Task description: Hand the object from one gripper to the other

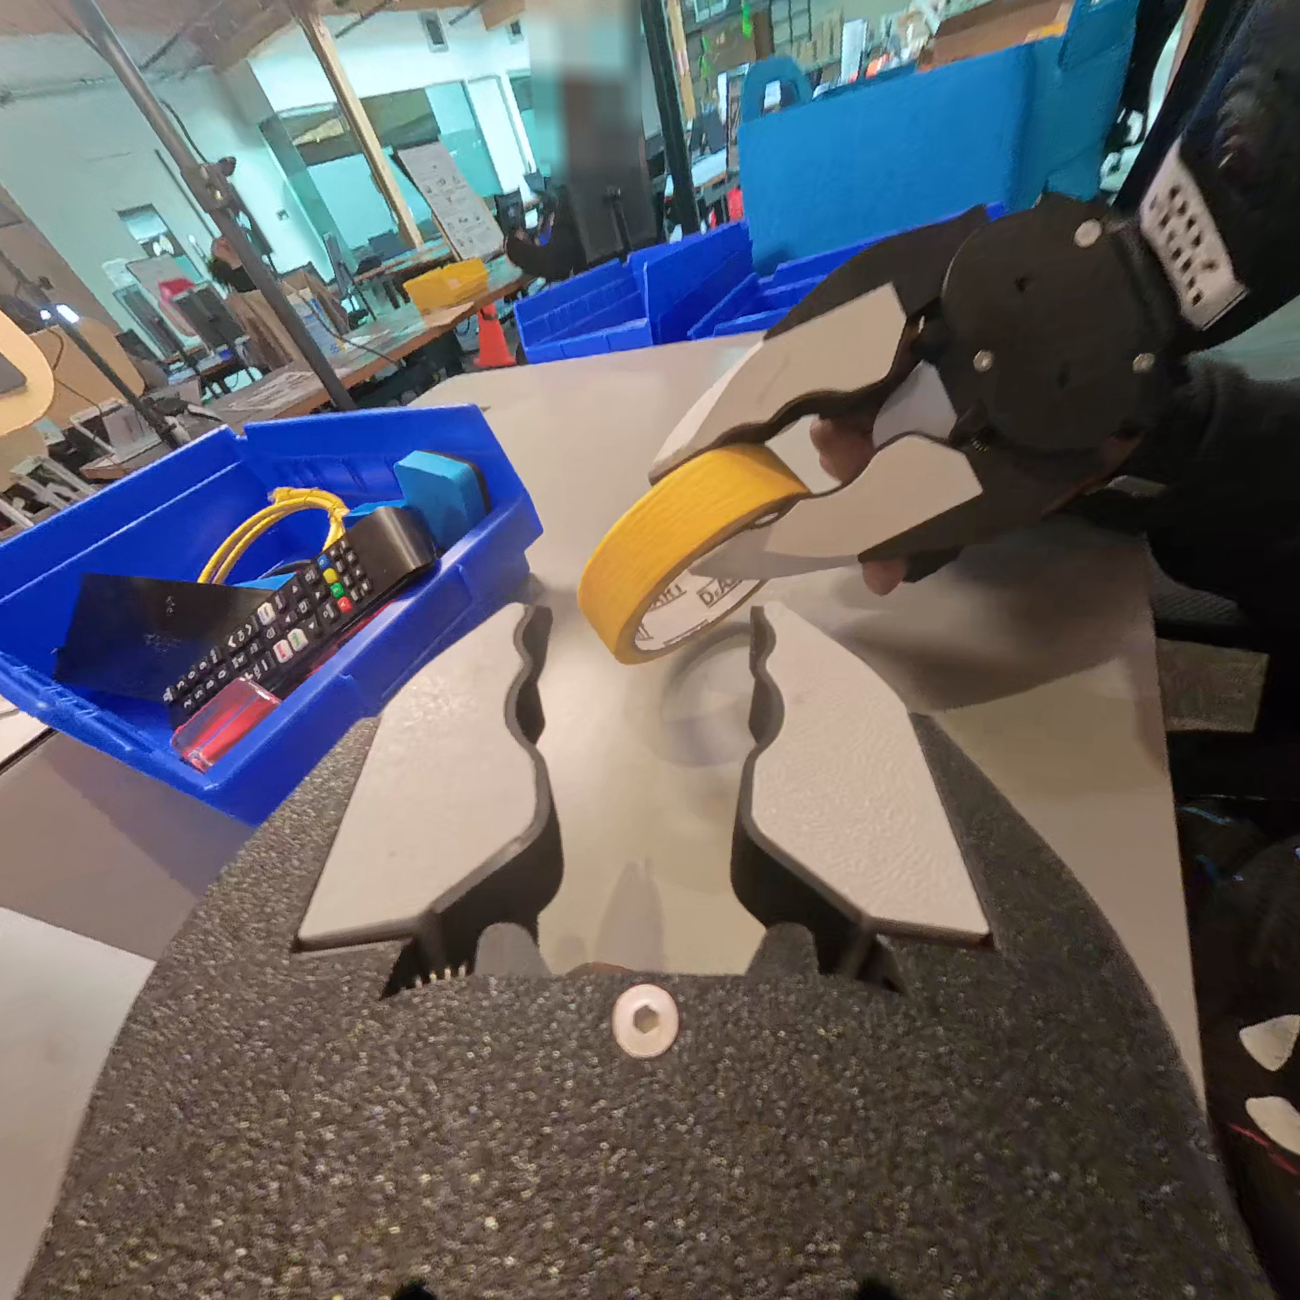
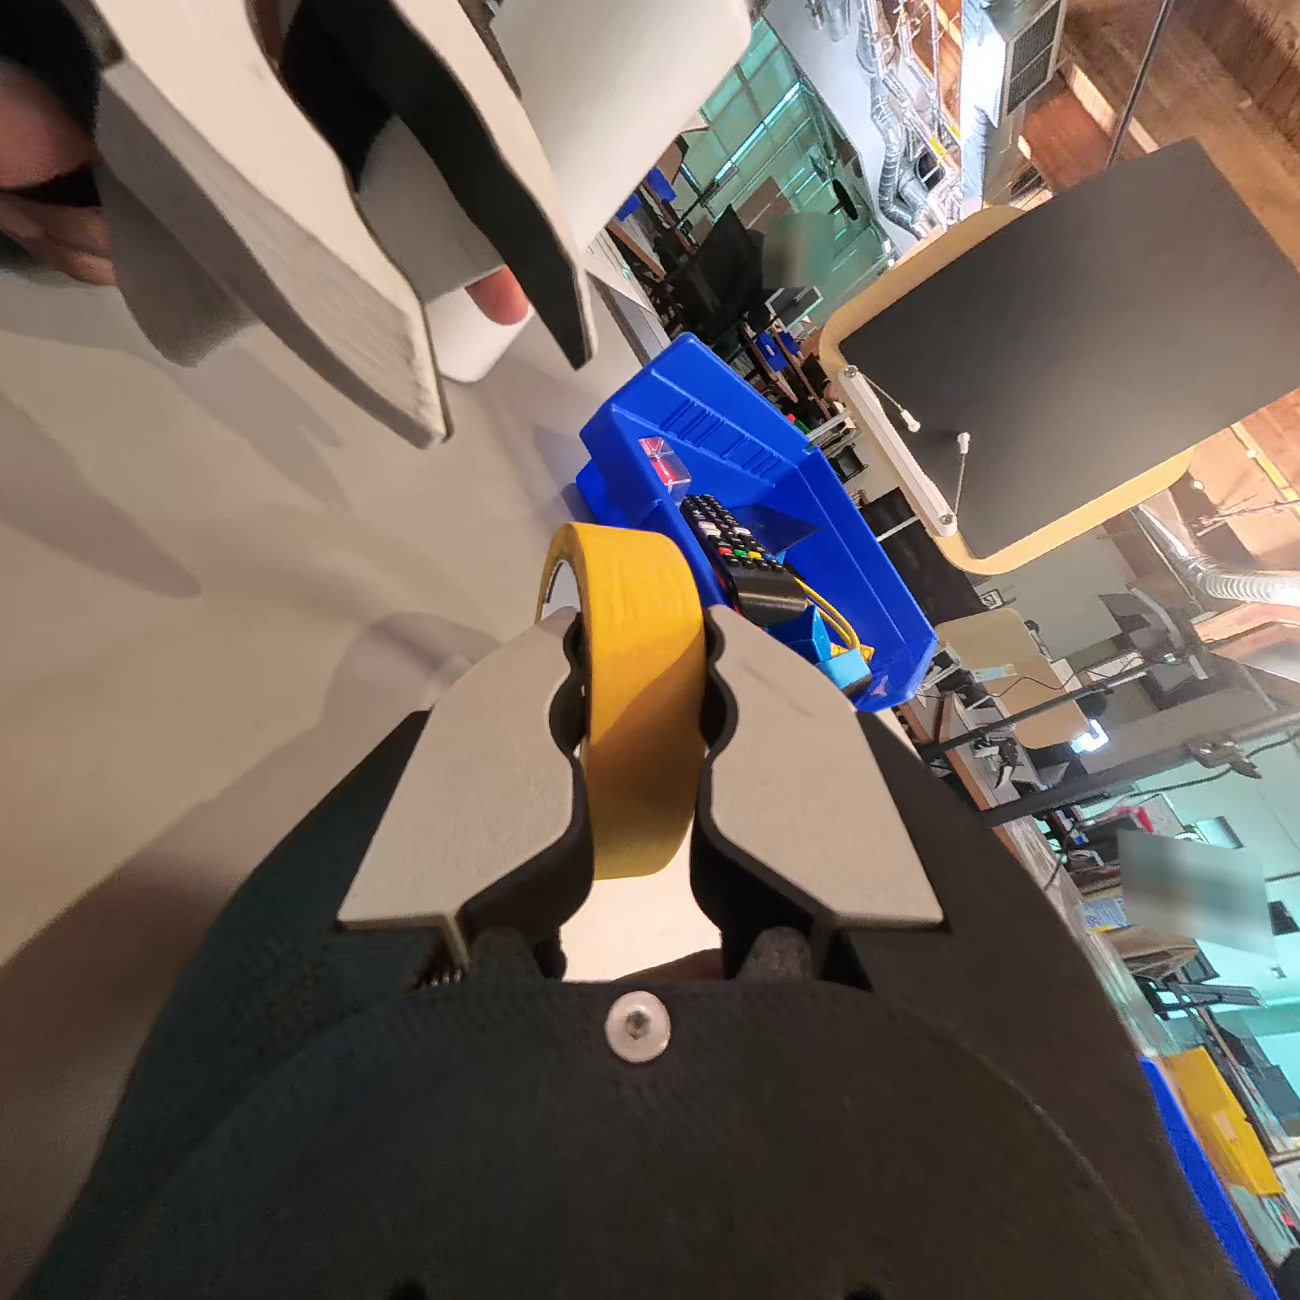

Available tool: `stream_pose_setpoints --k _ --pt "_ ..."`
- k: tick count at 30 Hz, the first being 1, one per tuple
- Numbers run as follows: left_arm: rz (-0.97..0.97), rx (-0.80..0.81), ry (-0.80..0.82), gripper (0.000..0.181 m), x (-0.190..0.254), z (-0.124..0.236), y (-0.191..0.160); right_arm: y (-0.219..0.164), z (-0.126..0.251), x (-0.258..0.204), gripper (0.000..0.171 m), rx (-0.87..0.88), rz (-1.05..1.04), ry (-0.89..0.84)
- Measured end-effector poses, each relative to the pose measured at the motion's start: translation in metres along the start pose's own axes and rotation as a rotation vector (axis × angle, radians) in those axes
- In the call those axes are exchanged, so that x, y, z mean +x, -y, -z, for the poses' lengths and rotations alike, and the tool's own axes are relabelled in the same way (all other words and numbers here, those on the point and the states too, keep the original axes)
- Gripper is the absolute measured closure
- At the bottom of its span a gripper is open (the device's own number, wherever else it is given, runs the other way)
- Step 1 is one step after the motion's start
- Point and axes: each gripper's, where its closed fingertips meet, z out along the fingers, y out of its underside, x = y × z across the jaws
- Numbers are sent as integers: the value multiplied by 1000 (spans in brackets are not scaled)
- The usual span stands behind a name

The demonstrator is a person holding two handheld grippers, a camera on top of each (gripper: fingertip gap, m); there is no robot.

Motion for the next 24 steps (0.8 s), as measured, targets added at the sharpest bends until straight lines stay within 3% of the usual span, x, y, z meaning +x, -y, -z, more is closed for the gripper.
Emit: stream_pose_setpoints --k 6,13,18,24 --pt "19 -100 9 128 -3 -4 -14 0 -1 1 142 -9 48 -34" --pt "409 -34 -182 128 3 6 -4 2 -2 1 143 -9 76 -44" --pt "473 -18 -185 127 -2 6 -4 6 -1 1 143 13 98 -58" --pt "809 92 -368 124 6 7 10 25 10 11 143 87 269 -210"
